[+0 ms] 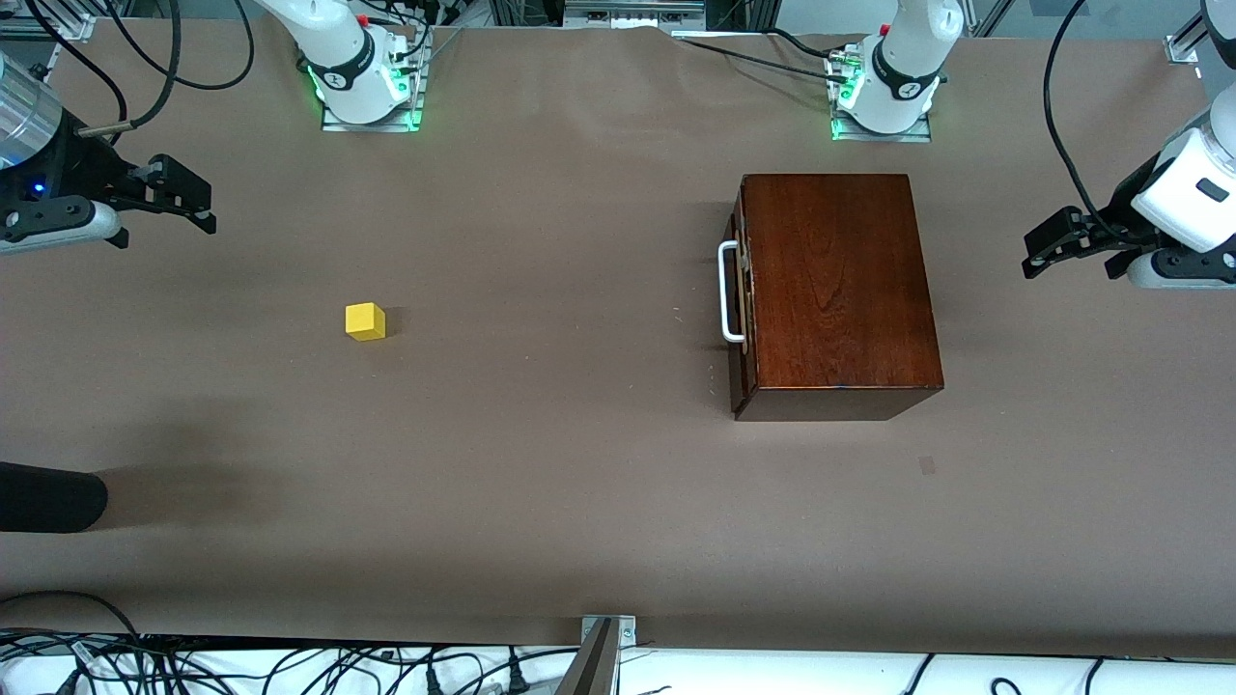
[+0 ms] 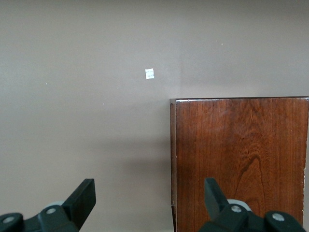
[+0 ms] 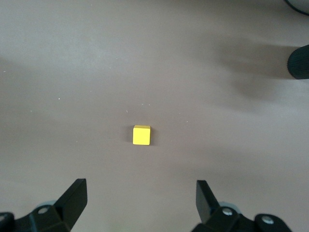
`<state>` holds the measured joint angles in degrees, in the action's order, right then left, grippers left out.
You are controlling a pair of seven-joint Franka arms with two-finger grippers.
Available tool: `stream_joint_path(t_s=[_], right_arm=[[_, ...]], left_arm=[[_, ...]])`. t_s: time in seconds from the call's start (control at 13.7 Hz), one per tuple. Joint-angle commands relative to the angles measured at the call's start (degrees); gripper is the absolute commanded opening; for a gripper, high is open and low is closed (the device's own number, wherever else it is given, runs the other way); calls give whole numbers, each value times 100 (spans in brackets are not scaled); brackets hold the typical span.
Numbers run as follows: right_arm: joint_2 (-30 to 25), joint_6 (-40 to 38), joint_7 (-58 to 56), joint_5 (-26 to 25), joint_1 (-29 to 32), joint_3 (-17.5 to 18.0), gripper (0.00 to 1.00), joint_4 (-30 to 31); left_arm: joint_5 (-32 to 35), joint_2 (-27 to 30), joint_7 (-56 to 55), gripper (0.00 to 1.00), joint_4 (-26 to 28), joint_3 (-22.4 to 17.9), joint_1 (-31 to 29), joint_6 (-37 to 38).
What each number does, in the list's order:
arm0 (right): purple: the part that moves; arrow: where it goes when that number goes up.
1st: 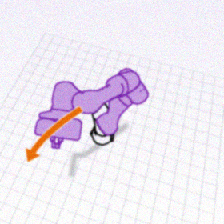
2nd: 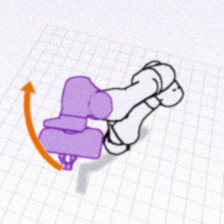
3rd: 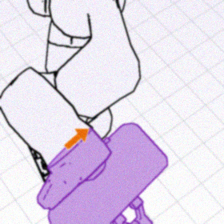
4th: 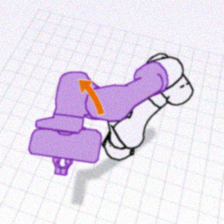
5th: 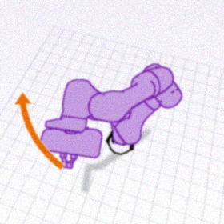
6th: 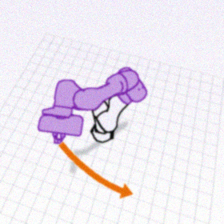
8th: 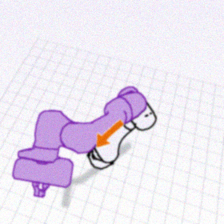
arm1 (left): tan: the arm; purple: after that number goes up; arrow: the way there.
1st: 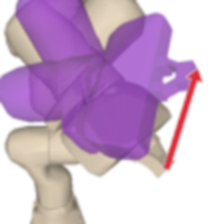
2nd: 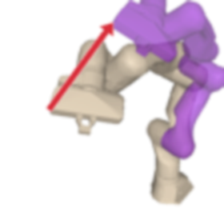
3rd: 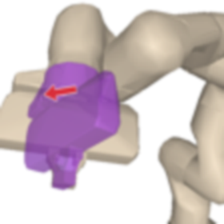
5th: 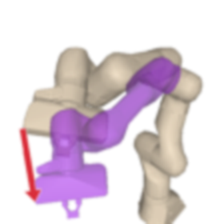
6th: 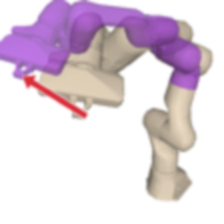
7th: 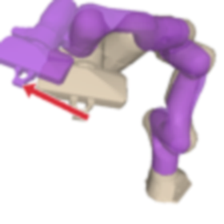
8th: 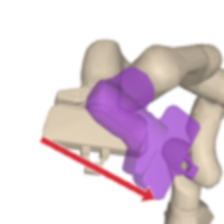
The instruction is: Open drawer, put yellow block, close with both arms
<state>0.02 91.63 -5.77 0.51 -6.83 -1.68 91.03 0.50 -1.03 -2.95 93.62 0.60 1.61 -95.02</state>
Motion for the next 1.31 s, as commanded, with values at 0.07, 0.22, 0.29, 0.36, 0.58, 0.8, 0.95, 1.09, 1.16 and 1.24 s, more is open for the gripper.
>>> stream_joint_path(t_s=[0.07, 0.22, 0.29, 0.36, 0.58, 0.8, 0.95, 1.09, 1.16, 1.24], right_arm=[[59, -145, -117, 2, 59, 19, 100, -182], [59, -145, -117, 10, 59, 19, 100, -182], [59, -154, -108, 2, 59, 19, 100, -182], [59, -145, -117, 10, 59, 19, 100, -182], [59, -145, -108, 10, 59, 19, 100, -182], [59, -145, -108, 2, 59, 19, 100, -182], [59, -145, -108, 10, 59, 19, 100, -182], [59, -145, -108, 10, 59, 19, 100, -182], [59, -145, -108, 10, 59, 19, 100, -182], [59, -145, -108, 10, 59, 19, 100, -182]], left_arm=[[135, -73, 102, 100, -212, 46, -3, 98], [135, -82, 93, 100, -221, 46, -3, 107], [135, -82, 93, 100, -221, 46, -3, 107], [143, -82, 93, 100, -221, 46, -3, 116], [135, -82, 84, 100, -221, 63, -3, 186], [135, -82, 84, 100, -230, 72, 6, 195], [135, -82, 84, 100, -230, 72, 6, 326], [117, -99, 84, 100, -239, 247, 6, 667], [135, -239, 84, 100, -239, 448, 15, 913], [135, -388, 67, 100, -239, 711, 15, 1203]])
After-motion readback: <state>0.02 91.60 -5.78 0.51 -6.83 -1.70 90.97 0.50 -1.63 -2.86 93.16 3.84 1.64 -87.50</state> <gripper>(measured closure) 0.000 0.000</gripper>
